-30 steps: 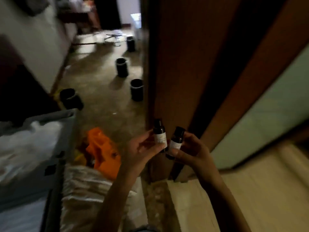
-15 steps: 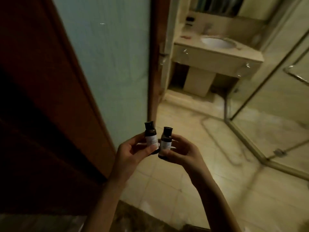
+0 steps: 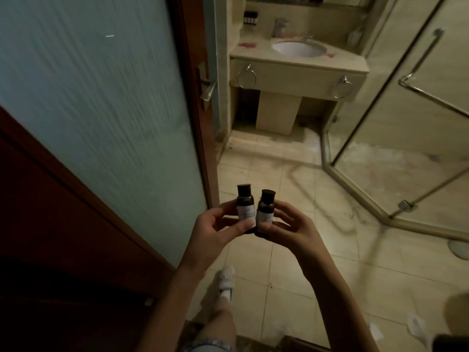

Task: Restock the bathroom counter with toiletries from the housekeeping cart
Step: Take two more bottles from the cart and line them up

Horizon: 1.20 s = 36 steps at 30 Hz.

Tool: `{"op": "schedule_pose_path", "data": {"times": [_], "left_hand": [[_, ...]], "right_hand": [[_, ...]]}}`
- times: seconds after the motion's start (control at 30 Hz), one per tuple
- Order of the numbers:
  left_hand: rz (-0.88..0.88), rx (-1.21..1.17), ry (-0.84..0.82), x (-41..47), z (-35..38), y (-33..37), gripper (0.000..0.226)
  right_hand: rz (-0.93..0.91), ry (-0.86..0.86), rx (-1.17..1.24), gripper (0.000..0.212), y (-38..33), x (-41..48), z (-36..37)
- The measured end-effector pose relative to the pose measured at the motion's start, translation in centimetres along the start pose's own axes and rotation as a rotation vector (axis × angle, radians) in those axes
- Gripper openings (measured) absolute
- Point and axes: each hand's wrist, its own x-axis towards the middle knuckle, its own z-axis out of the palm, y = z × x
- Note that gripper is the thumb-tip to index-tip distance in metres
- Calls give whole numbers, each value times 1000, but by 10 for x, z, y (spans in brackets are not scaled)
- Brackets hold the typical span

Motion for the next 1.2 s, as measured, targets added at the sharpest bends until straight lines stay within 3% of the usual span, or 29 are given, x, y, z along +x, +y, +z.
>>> {"op": "schedule_pose_path", "data": {"times": [0.47, 0.67, 0.97, 1.2], "left_hand": [[45, -32, -58, 222, -3, 34, 39], [74, -19, -71, 331, -19, 48, 48], [51, 13, -133, 446, -20, 50, 57], [18, -31, -138, 518, -1, 49, 47]], "right_hand": [[-67, 88, -30, 46, -51, 208, -36], [-98, 82, -51, 46, -80, 313, -43], [-44, 256, -64, 50, -84, 391, -80], [-3, 244, -92, 48, -82, 467, -112]]}}
